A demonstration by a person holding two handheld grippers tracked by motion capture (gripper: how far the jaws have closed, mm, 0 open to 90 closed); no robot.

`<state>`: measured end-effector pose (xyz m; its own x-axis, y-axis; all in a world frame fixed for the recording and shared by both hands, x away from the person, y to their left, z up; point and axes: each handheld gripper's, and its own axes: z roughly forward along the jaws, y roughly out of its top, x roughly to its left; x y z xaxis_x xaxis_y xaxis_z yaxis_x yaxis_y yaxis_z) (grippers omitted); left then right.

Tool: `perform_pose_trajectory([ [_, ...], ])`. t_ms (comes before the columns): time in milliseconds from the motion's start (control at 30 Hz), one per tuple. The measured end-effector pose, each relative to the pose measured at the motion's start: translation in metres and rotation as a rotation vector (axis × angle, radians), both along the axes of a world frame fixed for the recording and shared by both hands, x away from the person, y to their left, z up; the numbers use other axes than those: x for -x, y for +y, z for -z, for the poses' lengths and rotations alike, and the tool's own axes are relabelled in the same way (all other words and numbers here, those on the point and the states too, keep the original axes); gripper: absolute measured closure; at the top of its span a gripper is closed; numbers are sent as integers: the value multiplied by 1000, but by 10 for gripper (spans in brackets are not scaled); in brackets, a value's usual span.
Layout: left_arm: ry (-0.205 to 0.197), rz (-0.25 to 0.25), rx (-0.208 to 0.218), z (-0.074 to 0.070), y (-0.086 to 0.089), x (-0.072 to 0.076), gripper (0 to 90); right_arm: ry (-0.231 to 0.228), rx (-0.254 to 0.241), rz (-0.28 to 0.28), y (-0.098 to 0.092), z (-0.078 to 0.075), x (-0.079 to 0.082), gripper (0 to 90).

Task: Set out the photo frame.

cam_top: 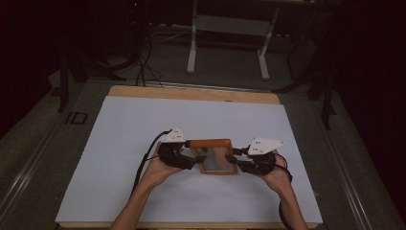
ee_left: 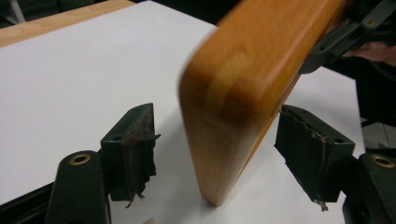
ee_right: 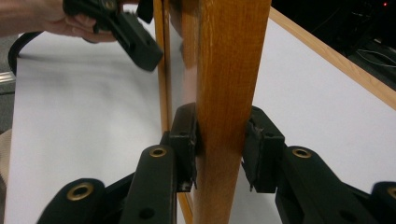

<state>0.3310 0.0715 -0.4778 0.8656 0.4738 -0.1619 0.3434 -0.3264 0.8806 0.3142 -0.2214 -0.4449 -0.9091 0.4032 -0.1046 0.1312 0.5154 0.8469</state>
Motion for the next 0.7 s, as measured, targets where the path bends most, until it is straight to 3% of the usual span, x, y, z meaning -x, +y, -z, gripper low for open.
perform_pose_trajectory([
  [167,0,1,-37,5,-12,1,352,9,-3,4,-2,1,-1,677],
  [333,-8,7,-65,6,-17,2,474,23,1,11,-4,1,-2,677],
  [700,-3,17,-53,5,-17,2,529,37,2,34,-7,3,-4,659],
])
